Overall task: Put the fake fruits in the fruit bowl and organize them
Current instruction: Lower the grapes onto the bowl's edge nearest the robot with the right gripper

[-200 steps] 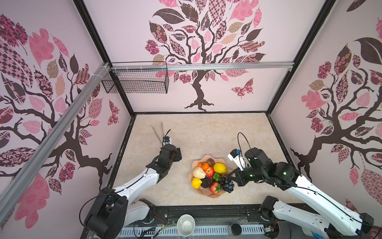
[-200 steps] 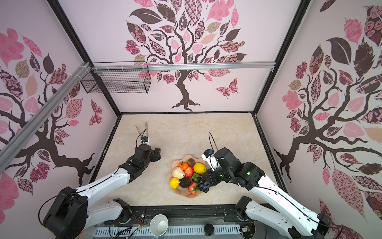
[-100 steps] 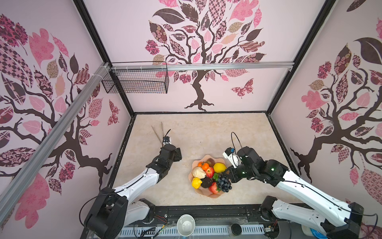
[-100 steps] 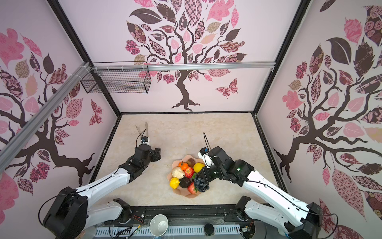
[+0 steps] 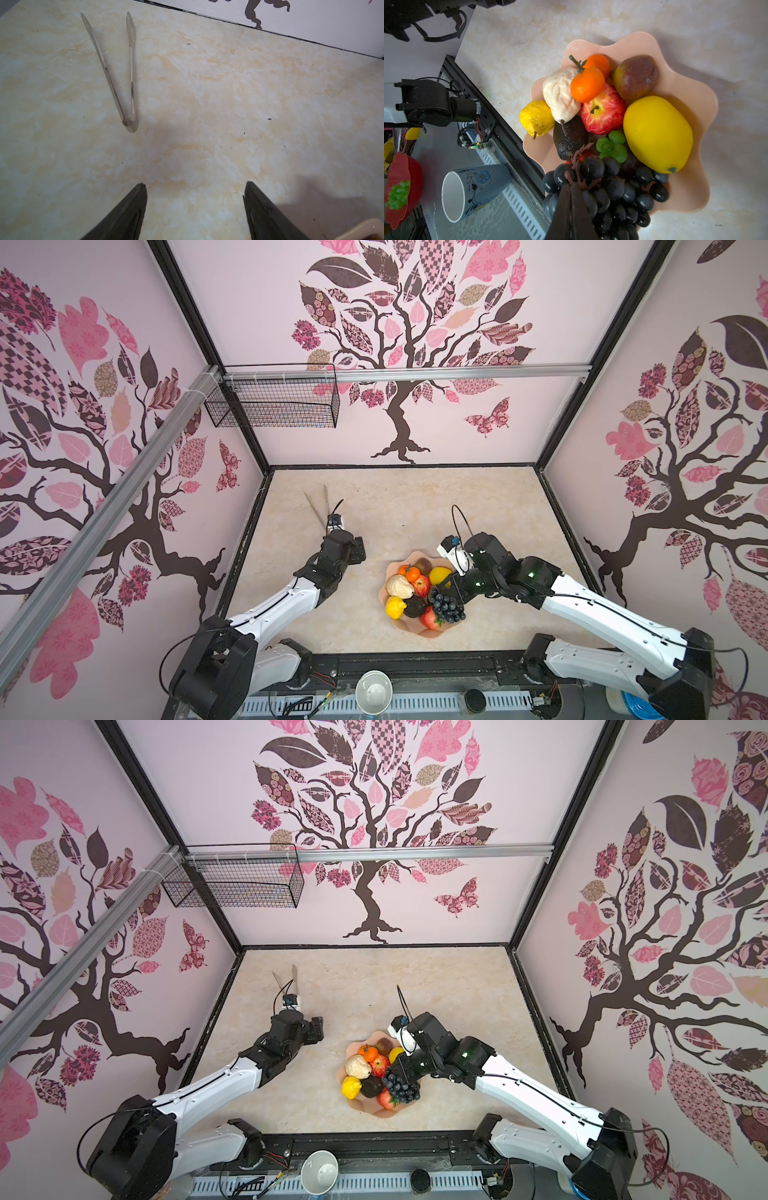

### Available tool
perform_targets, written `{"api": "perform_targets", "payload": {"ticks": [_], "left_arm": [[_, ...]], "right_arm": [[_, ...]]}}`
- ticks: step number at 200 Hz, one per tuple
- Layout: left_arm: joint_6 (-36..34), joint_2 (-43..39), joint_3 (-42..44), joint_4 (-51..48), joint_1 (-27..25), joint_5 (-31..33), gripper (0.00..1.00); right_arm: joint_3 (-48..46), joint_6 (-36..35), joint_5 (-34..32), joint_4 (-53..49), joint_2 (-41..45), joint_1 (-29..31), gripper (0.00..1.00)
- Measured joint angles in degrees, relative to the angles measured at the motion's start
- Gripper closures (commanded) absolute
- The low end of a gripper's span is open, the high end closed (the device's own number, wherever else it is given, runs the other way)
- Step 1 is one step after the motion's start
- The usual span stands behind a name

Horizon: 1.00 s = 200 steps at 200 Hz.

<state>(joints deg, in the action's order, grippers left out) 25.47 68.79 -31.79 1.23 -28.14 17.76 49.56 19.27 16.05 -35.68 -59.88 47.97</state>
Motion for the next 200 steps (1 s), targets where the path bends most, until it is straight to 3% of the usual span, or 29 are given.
{"api": "perform_targets", "payload": {"ticks": [34,132,168,200], "left_arm": [[0.0,0.0,0.0,0.0,0.0,0.0,0.23],[0.0,0.0,0.0,0.0,0.0,0.1,0.23],[0.0,0.0,0.0,0.0,0.0,0.2,0.23],[-0.1,0.0,0.0,0.0,0.0,0.3,0.23]], "right_arm": [[0.6,0.0,-0.2,0.8,-0.9,3.7,1.00],[0.6,0.1,-1.2,3.4,-3.9,3.9,0.93],[0.6,-0.1,-0.6,3.8,-4.1,3.9,1.00],[0.6,-0.5,-0.4,2.7,-3.1,4.4,1.00]]}}
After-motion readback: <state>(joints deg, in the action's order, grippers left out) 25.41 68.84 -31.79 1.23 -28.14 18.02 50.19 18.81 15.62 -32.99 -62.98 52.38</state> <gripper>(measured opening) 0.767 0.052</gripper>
